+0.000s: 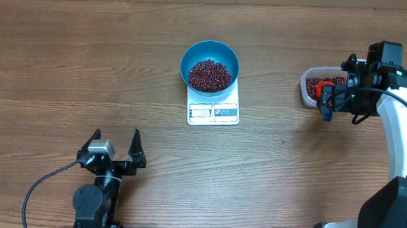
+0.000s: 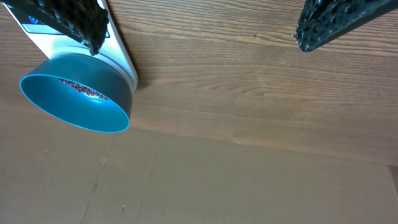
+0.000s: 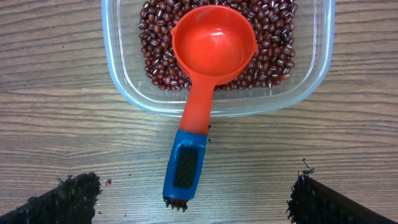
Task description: Scoop item into bowl and weigh 150g on scale
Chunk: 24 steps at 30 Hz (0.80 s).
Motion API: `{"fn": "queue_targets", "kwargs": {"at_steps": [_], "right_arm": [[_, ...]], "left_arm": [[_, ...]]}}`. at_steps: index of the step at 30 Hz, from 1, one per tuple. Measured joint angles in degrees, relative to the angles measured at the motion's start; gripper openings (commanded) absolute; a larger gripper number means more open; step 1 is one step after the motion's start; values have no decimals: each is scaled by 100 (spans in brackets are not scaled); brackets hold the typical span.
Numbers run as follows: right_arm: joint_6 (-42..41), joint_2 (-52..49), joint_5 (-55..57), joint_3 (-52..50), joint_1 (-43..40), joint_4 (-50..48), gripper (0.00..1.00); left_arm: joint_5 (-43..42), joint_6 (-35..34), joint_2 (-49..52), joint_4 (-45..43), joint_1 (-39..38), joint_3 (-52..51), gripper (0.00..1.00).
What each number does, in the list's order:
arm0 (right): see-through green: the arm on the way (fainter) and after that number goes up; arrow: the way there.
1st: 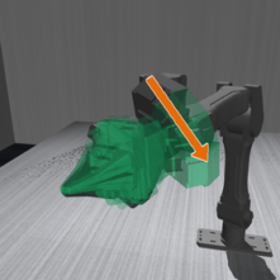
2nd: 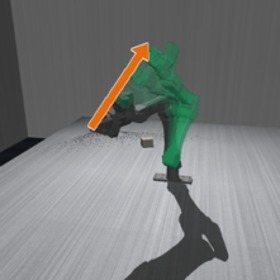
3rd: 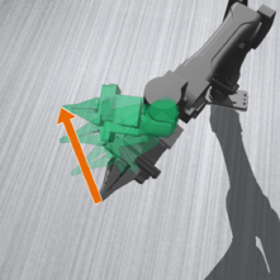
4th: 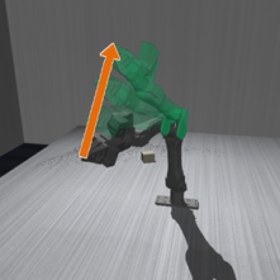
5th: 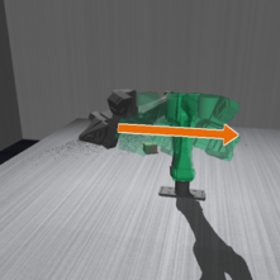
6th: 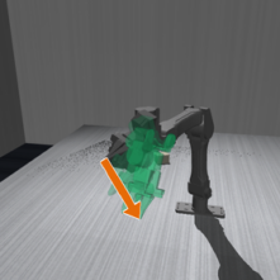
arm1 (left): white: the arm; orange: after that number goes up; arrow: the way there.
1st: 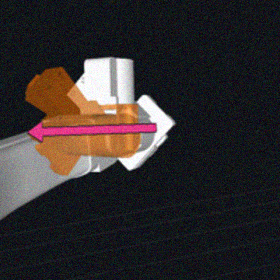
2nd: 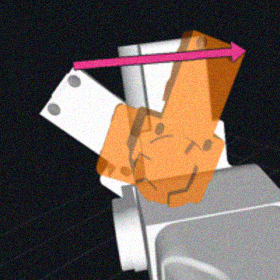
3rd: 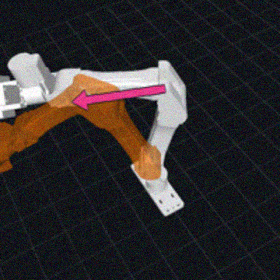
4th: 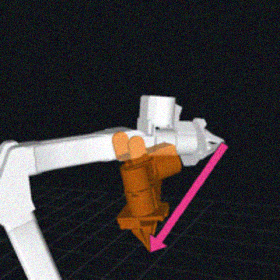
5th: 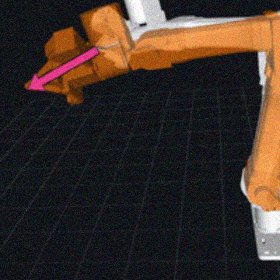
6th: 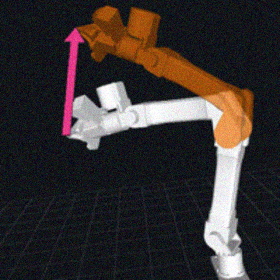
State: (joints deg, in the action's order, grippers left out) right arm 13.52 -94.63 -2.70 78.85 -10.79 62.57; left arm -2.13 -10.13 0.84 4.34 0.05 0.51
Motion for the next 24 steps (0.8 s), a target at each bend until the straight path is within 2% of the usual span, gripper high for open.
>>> {"fn": "queue_targets", "kwargs": {"at_steps": [6, 15, 24], "right_arm": [[2, 0, 0, 0, 0, 0, 100], [2, 0, 0, 0, 0, 0, 100], [0, 0, -2, 0, 0, 2, 100]], "left_arm": [[0, 37, 0, 0, 0, 0, 100], [2, 564, 0, 0, 0, 0, 100], [2, 732, 0, 0, 0, 0, 100]]}}
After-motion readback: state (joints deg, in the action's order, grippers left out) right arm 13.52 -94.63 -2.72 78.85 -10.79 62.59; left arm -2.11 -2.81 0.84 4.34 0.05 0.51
